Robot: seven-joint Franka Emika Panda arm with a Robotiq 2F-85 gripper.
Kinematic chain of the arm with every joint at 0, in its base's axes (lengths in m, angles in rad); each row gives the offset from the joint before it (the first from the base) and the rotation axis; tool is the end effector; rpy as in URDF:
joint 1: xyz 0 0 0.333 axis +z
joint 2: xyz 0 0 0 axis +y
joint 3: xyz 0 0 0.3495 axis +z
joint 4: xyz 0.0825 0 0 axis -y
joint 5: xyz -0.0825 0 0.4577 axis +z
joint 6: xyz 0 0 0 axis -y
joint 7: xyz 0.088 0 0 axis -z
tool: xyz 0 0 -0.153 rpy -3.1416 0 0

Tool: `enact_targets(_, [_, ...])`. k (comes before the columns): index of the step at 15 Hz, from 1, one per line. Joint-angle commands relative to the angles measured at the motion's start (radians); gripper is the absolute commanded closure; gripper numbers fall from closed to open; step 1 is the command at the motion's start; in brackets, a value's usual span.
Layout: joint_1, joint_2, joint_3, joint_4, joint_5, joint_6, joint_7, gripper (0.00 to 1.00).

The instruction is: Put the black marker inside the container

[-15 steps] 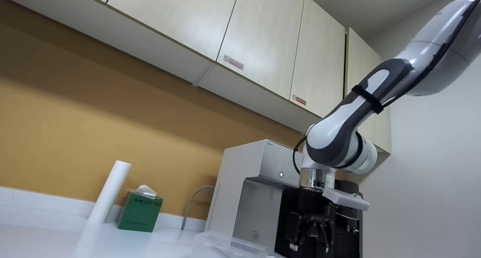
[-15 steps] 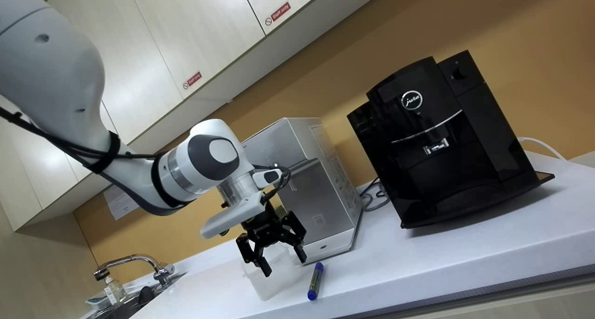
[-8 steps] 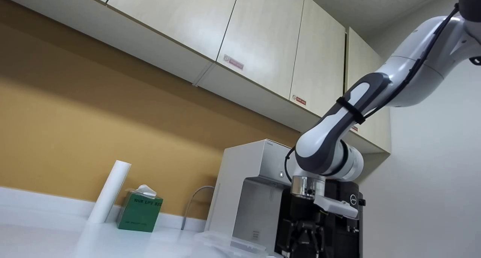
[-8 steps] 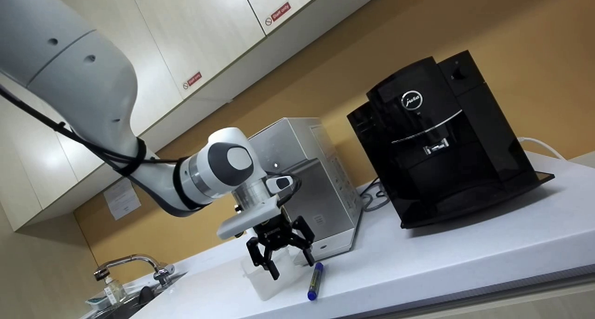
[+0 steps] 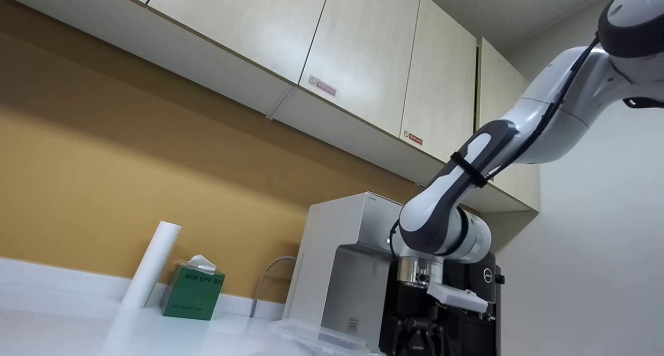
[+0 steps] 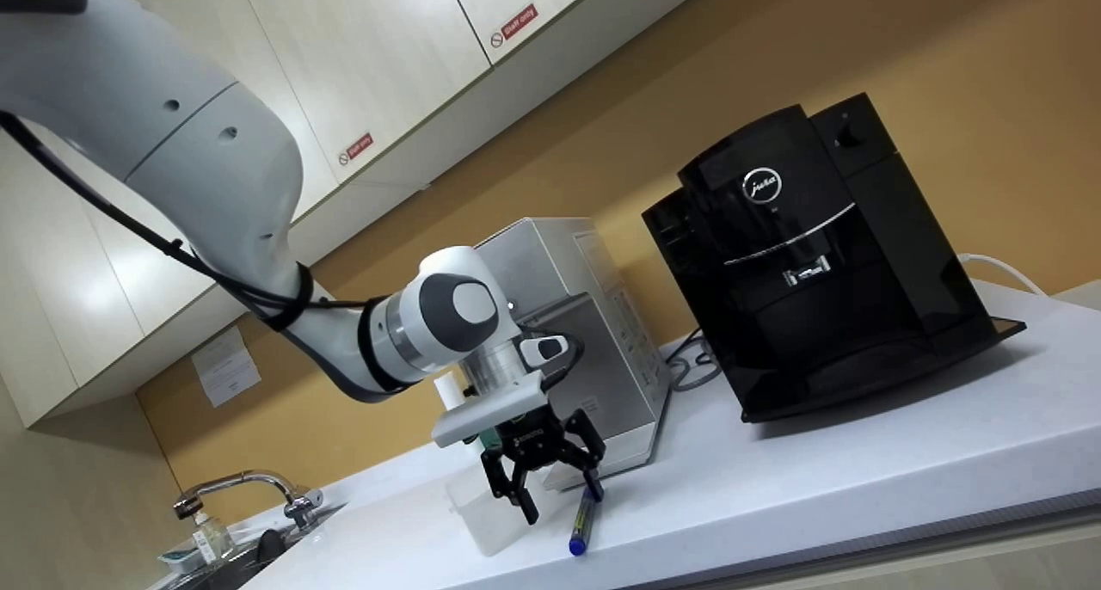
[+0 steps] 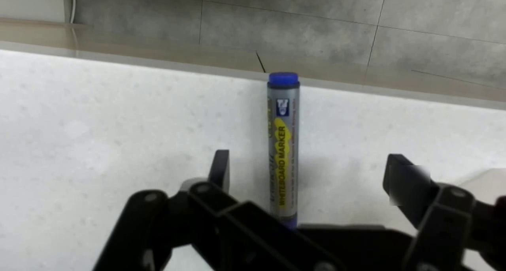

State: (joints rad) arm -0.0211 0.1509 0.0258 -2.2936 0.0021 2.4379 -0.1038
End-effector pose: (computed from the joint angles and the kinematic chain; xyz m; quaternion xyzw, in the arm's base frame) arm 0.5782 0.0031 0.2146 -0.9986 -0.0533 0.0031 0.0028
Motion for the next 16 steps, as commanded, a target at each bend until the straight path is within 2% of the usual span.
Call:
enact_targets(1, [-0.008,0.047,-0.007,0.060,0.030,-0.035,-0.028,0.00])
enact_targets(2, [-0.010,0.056,-0.007,0.067,0.033,-0.038,-0.031,0.00])
enact_targets(3, [-0.012,0.064,-0.007,0.073,0.039,-0.040,-0.039,0.25])
enact_targets(4, [-0.014,0.072,-0.007,0.079,0.040,-0.042,-0.045,0.26])
enact_targets(5, [-0.016,0.077,-0.008,0.083,0.040,-0.045,-0.047,0.32])
enact_targets(8, [-0.021,0.085,-0.007,0.093,0.043,-0.052,-0.057,0.55])
enact_targets(14, [-0.027,0.049,-0.009,0.077,0.043,-0.051,-0.064,0.96])
enact_targets(15, [-0.027,0.035,-0.010,0.069,0.042,-0.051,-0.063,0.99])
enact_targets(16, [-0.026,0.016,-0.012,0.060,0.040,-0.052,-0.059,0.96])
